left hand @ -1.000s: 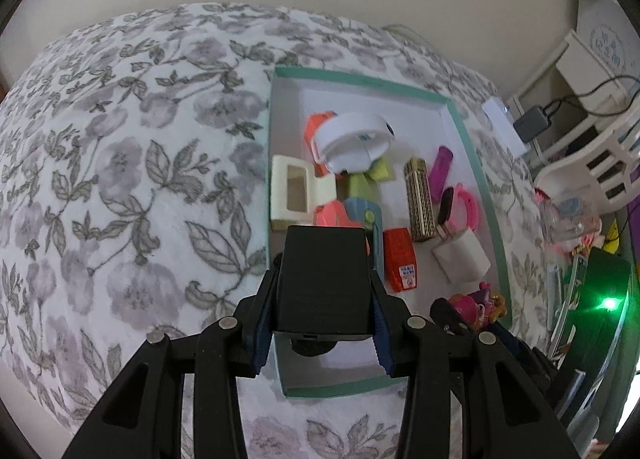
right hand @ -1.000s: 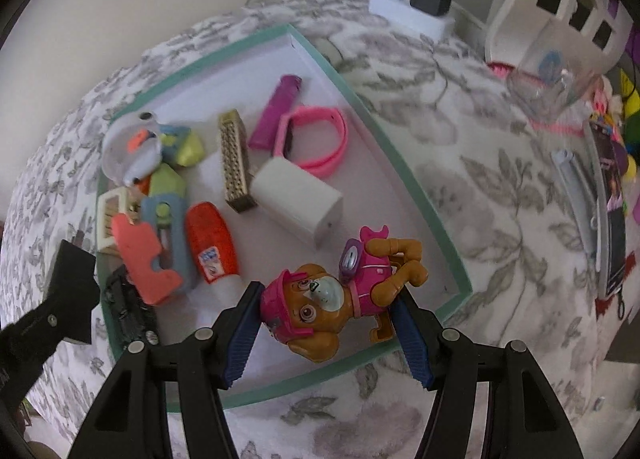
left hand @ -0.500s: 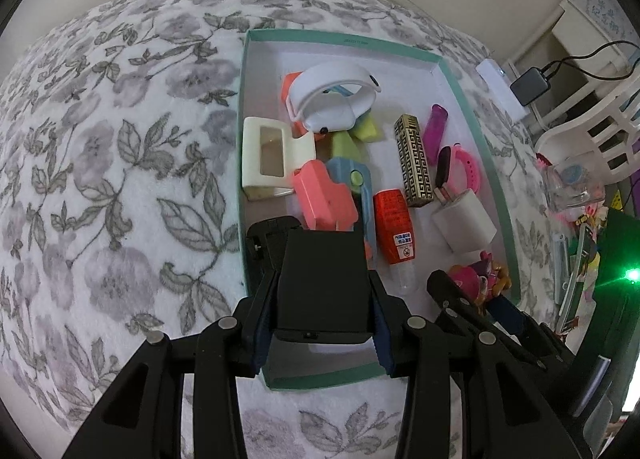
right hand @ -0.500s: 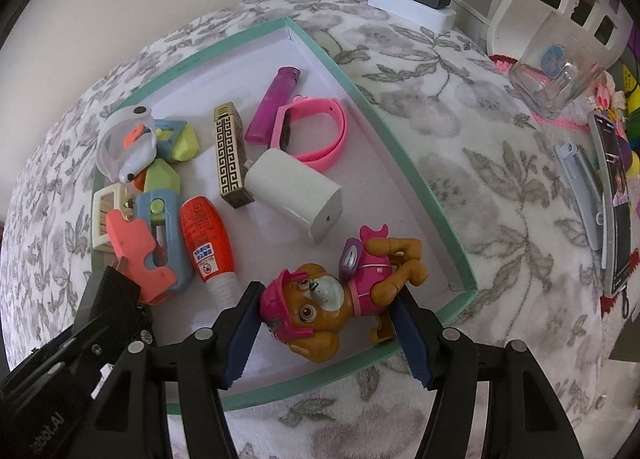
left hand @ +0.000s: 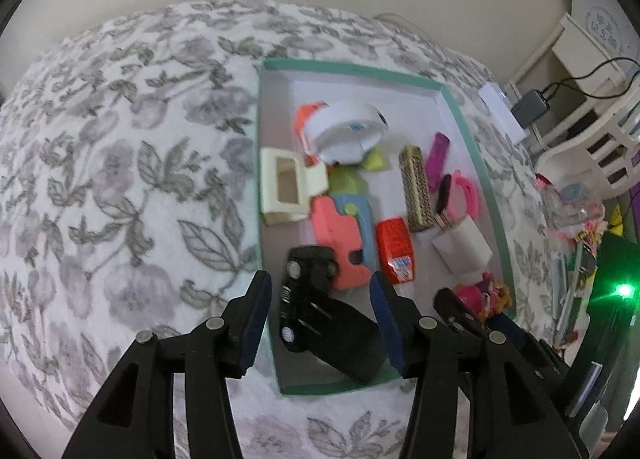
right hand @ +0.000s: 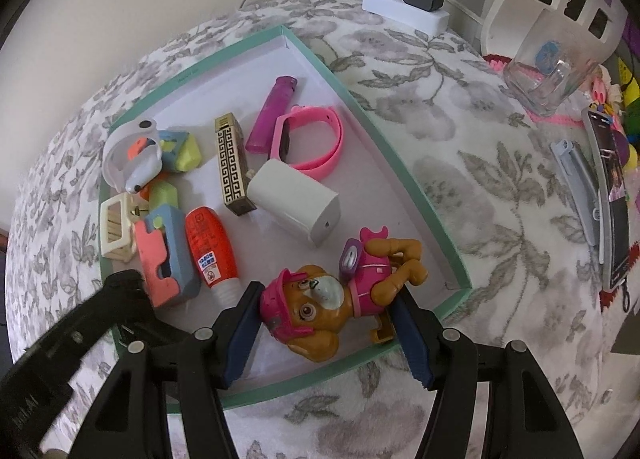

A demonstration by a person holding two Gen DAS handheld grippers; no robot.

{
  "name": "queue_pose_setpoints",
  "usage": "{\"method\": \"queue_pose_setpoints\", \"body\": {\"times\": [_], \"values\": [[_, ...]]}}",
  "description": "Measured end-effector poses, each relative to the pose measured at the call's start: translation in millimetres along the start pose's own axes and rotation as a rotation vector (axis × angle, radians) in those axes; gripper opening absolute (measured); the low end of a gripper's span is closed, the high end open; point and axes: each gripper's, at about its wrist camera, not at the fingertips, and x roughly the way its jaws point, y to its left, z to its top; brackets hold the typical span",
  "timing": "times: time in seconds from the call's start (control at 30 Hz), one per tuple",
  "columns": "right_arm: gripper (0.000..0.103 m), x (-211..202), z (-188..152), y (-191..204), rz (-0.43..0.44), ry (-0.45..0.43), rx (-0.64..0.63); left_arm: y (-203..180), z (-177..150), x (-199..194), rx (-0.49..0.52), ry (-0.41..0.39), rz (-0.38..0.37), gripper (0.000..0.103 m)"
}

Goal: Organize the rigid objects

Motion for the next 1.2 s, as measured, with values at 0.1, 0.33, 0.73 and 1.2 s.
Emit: {"method": "queue_pose_setpoints", "body": {"times": [0.1, 0.33, 0.73, 1.2], "values": [[0.068, 0, 0, 2, -0.006, -0.001, -0.008, 8, 3, -4, -0.023, -0.023, 0.047, 0.057], [0.070, -4, 1, 7, -0.015, -0.029, -0.034, 30, 6, -3, -0.082, -0.028, 0.170, 0.061], [0.078, -13, 2, 18, 0.018, -0.086, -0.072, 49, 4, 12, -0.137, 0.042, 0.274, 0.085], [0.103, -20, 1, 30, 0.039, -0.143, -0.133, 56, 3, 18, -0.147, 0.060, 0.313, 0.086]]}}
